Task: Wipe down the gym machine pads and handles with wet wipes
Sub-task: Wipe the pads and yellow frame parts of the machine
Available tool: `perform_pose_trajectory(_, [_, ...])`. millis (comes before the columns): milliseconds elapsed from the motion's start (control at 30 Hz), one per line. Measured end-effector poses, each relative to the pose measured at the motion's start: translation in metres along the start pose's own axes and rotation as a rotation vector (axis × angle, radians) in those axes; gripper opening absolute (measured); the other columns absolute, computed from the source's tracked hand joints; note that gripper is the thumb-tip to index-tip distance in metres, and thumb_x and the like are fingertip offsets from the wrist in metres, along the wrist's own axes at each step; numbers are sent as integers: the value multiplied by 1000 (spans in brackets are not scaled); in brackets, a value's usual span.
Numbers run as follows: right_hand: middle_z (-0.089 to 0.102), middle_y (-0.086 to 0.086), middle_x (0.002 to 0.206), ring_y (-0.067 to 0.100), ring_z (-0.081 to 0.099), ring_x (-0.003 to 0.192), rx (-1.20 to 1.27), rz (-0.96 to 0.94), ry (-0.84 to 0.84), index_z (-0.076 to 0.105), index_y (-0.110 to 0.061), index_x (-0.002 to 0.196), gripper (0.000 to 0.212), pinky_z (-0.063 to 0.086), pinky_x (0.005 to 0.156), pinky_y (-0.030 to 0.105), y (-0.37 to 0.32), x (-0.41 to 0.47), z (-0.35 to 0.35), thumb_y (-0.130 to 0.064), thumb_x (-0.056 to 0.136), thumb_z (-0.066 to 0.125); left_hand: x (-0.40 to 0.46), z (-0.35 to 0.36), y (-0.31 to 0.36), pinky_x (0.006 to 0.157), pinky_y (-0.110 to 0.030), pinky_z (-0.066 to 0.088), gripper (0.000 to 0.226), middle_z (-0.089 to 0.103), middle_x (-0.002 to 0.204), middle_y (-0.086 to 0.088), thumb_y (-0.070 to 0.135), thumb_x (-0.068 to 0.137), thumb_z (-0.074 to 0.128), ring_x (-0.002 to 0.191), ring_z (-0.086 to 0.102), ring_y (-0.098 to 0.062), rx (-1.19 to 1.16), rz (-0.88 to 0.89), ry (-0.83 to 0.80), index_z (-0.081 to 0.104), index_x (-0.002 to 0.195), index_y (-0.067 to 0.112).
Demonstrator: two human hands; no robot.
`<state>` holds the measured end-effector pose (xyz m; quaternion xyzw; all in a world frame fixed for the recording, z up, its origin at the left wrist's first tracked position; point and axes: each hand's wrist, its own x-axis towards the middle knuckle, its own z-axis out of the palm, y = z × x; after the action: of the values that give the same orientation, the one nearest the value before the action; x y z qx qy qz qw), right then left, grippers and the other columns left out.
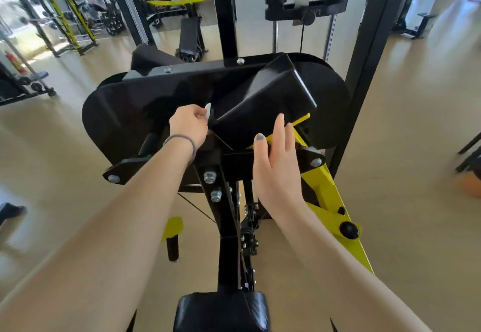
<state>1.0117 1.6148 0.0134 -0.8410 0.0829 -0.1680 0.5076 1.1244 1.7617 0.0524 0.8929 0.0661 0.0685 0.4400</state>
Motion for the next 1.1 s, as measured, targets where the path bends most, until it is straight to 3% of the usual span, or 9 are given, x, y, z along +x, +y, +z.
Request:
perform_pose_trajectory(67, [10,-1,170,15,7,156,-118,-57,-48,6,-30,162,61,16,127,41,-3,-19,13,-48,108,27,-12,-7,-16,86,-36,60,21,75,103,-13,7,82,66,92,73,-24,-231,-73,-84,77,98,16])
perform_pose_trajectory(233, [18,-1,169,16,10,156,-200,-93,-138,12,-28,162,61,15,127,39,-6,-66,55,-46,108,31,-45,-47,-25,90,-27,57,27,71,115,-5,0,97,54,106,70,-12,-561,68,-163,70,118,8])
perform_pose_trajectory(400, [34,2,160,19,32,147,-176,-118,-178,22,-23,159,57,34,119,39,-4,-115,86,-40,107,39,-64,-96,-63,89,-30,59,27,71,113,-2,8,95,55,105,70,-14,-438,93,-63,72,116,13])
perform_pose_trajectory(500, [45,-2,147,15,44,133,-183,-104,-236,28,-22,157,53,39,105,27,2,-140,105,-35,107,40,-93,-109,-112,87,-35,60,17,67,115,-5,17,96,57,106,68,-19,-497,-74,26,69,107,17])
perform_pose_trajectory(667, [51,-5,139,18,55,117,-91,45,-431,36,-33,150,44,50,94,39,17,-155,137,-38,105,35,-144,-93,-192,68,-29,60,4,69,108,-13,16,97,55,91,72,-24,-680,-428,125,55,94,14])
perform_pose_trajectory(800, [55,-1,137,22,57,117,-133,127,-535,43,-29,145,44,49,97,45,26,-139,161,-43,106,28,-170,-56,-245,80,-47,59,12,67,92,-9,15,92,57,87,67,-28,-576,-575,153,55,81,19])
perform_pose_trajectory(900, [57,7,133,29,60,112,-172,176,-593,40,-30,147,46,51,95,49,33,-125,181,-45,106,25,-176,-36,-261,62,-36,47,14,58,77,-3,19,92,57,71,55,-21,-439,-598,148,53,80,21])
perform_pose_trajectory(1033, [58,14,131,32,58,110,-186,255,-680,43,-21,147,43,47,88,40,42,-114,199,-35,108,32,-170,-12,-270,82,-47,59,11,61,92,-6,15,99,46,83,62,-23,-459,-692,100,48,89,18])
perform_pose_trajectory(1100, [55,16,137,34,55,118,-186,320,-792,53,-10,138,39,48,96,44,44,-111,204,-25,108,33,-168,-6,-277,82,-42,58,9,61,96,-7,16,99,44,84,60,-22,-425,-740,78,50,93,19])
